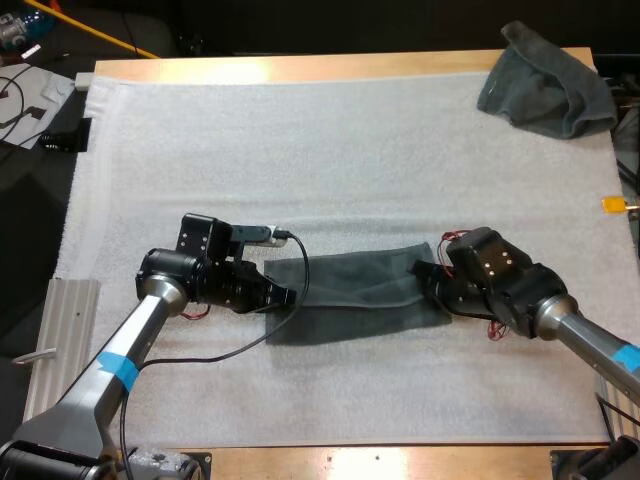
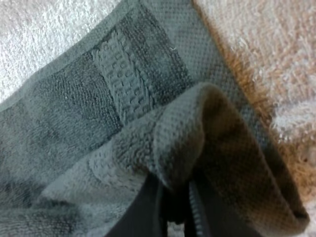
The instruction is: Pick towel from pile, fold and stack
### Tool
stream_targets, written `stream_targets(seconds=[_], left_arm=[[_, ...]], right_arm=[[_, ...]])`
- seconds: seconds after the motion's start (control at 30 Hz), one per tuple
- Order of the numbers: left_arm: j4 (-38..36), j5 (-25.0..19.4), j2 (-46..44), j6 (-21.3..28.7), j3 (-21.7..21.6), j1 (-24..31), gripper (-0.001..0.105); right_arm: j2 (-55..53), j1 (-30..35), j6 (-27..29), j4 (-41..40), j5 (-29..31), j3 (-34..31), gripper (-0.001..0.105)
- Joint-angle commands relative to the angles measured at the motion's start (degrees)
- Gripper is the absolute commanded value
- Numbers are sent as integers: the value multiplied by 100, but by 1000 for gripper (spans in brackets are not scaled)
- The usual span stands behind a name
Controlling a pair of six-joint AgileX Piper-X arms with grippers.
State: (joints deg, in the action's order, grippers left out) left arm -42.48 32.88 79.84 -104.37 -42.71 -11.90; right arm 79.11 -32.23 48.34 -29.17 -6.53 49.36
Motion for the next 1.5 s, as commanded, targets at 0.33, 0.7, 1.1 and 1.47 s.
stream_targets(seconds=[0.33, 0.7, 1.1, 1.47], left_arm=[[485, -213, -6, -140, -5, -13, 58], [760, 21, -83, -250, -343, 9, 61], [-88, 28, -1115, -37, -578, 10, 61], [-1548, 24, -3165, -86, -568, 21, 62]], right_arm=[[68, 36, -7, 693, -195, 32, 49], [-23, 47, 803, 1601, -406, 39, 54], [-976, 16, 2162, 203, -97, 65, 53], [-2305, 28, 2802, -1859, -53, 71, 53]])
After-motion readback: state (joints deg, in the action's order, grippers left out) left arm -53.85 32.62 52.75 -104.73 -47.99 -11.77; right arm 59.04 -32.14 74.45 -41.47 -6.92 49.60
